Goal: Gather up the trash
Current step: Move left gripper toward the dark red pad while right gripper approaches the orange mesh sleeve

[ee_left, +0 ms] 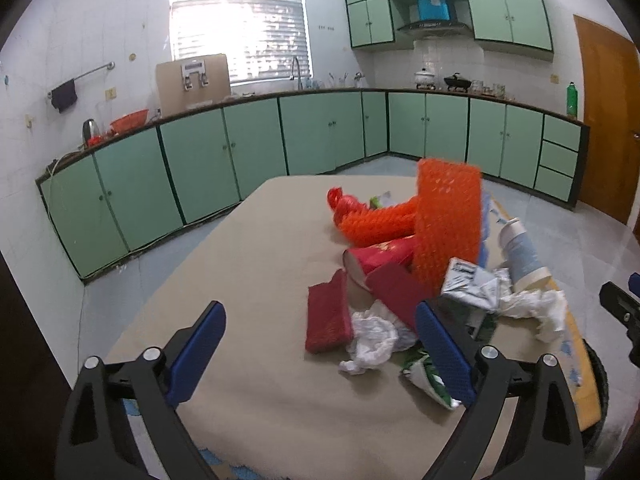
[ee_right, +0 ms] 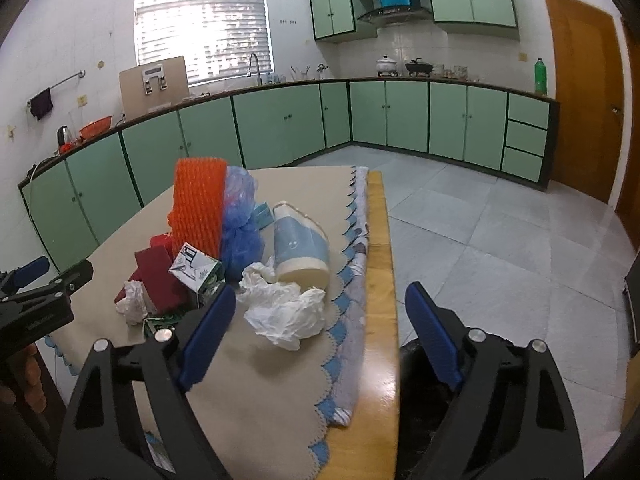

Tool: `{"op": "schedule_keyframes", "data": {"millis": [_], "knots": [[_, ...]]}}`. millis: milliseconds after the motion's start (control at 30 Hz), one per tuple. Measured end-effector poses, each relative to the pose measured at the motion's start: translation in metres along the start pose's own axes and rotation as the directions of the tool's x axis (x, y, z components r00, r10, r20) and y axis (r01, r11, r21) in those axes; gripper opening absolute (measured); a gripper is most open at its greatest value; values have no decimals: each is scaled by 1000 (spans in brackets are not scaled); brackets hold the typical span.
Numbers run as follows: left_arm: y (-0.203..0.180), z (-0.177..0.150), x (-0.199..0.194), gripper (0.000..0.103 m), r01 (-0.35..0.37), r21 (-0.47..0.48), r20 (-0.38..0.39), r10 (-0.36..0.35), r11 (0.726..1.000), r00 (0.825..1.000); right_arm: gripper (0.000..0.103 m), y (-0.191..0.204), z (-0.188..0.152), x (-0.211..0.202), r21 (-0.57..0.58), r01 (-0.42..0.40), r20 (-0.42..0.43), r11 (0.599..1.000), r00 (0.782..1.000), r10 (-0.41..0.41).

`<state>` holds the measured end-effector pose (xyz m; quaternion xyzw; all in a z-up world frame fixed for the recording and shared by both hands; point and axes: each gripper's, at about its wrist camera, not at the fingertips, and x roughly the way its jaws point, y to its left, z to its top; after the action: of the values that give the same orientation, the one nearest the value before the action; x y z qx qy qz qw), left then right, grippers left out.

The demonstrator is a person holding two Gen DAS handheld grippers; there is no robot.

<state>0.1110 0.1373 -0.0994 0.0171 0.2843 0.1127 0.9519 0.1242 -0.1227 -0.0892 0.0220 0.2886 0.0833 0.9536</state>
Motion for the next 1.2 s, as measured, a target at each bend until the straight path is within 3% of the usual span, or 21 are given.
{"op": "schedule_keyframes", "data": {"millis": [467,700,1067,1100,1200], "knots": [[10,8,60,90,-7,-34,-69,5,999,998,84,13,21,47,-30,19,8,999,1000,-19],[17,2,88,90,12,-53,-146,-19,999,989,84,18,25,62,-32,15,-5,999,1000,-15],[21,-6,113,90,50,-99,-207,-70,994,976,84,24,25,76,-49,10,-32,999,999,-12],[22,-6,115,89,58,-110,-210,-80,992,974,84,24,26,78,-55,9,-33,998,999,-11],[26,-8,119,71,85,-144,-219,-115,986,969,84,24,28,81,-55,11,-38,998,999,-13]]}}
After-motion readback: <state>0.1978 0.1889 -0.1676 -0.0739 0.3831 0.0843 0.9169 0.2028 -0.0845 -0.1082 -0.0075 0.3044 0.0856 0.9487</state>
